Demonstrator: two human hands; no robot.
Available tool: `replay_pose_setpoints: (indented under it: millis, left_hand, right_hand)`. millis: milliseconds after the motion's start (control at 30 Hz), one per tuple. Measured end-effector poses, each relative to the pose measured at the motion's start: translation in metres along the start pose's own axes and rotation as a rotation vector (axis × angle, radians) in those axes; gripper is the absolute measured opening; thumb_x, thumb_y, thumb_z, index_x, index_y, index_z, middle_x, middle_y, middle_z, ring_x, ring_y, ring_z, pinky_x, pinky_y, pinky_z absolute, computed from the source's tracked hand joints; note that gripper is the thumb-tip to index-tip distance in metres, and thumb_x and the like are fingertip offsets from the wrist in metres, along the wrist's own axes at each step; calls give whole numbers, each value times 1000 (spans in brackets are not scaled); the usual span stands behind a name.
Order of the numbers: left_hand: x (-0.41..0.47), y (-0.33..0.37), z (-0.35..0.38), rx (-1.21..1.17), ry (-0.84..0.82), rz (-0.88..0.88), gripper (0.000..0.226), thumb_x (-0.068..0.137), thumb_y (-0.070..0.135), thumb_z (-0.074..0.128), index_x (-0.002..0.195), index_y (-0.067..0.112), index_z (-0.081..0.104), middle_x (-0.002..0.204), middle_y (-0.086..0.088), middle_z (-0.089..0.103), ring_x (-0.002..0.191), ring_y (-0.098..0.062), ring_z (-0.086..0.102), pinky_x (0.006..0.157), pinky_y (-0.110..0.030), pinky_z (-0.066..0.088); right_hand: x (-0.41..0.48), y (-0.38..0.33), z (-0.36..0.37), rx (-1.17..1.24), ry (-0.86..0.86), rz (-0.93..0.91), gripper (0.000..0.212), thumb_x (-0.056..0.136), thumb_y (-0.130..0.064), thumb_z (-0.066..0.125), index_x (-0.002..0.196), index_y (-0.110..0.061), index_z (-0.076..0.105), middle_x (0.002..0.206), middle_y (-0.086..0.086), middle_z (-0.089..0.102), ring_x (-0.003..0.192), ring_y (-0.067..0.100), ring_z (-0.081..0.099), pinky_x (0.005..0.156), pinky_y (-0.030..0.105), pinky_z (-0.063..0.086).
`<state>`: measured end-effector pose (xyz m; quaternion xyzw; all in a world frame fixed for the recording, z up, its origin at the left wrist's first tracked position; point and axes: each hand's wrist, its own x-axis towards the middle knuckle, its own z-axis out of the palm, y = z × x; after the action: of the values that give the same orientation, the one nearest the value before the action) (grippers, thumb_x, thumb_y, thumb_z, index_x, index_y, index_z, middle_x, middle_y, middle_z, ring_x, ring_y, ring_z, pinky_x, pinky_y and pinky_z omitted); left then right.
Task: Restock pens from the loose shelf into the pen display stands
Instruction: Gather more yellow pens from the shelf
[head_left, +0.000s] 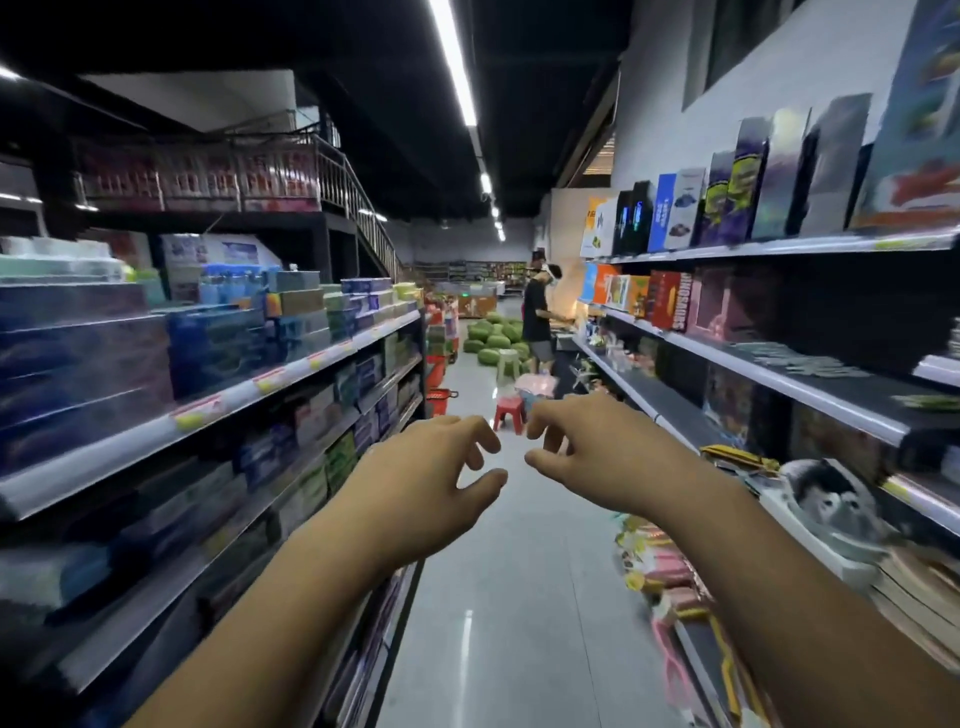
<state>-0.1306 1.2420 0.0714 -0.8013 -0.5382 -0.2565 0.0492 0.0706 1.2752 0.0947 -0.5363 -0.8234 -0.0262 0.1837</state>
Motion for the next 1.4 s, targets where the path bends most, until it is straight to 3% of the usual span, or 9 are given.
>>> replay_pose_setpoints:
  millis: [267, 600, 867, 1100, 1267, 1400]
  left_hand:
    - [219, -82, 91, 5, -6, 65, 25, 95, 55, 55, 117, 42, 57, 104, 22, 61, 92, -1, 58, 81, -37, 58]
    - [473, -136, 195, -51, -64, 158, 27, 96, 53, 58, 118, 38, 60, 106, 18, 64, 90, -3, 60, 79, -36, 59]
    - [667, -157, 300, -94, -47, 388, 21, 96, 50, 58, 112, 37, 61, 103, 17, 64, 89, -6, 60, 76, -35, 57]
    - [819, -124, 388, -260, -109, 630, 22, 95, 47, 59, 114, 35, 59, 103, 17, 62, 89, -6, 60, 77, -38, 57]
    - [893, -59, 458, -374, -186, 803, 18, 93, 52, 55, 105, 39, 58, 100, 18, 60, 90, -5, 58, 77, -40, 57]
    - [931, 9, 506, -460, -223, 905, 21, 92, 53, 54, 109, 39, 57, 102, 18, 62, 95, -9, 59, 80, -41, 55]
  right_hand:
    - [190, 123, 55, -11, 74, 36, 27, 95, -46, 61, 117, -32, 63, 102, -11, 65, 89, 9, 62, 81, 38, 57]
    - [378, 274, 79, -96, 64, 133, 21, 96, -42, 60, 111, -28, 63, 106, -4, 64, 87, 15, 60, 73, 34, 54]
    - [501, 404, 110, -251, 79, 336, 24, 97, -44, 56, 111, -26, 60, 110, -1, 61, 91, 22, 61, 79, 42, 56]
    - [559, 516, 107, -265, 122, 618, 17, 94, -42, 60, 106, -31, 60, 102, -6, 63, 89, 19, 61, 80, 41, 56]
    - [544, 600, 104, -309, 162, 828, 16, 92, -44, 62, 102, -32, 62, 95, -7, 63, 86, 19, 62, 77, 42, 56]
    - [514, 666, 96, -351, 201, 954, 21, 92, -44, 61, 108, -31, 63, 105, -6, 65, 92, 19, 62, 82, 42, 55]
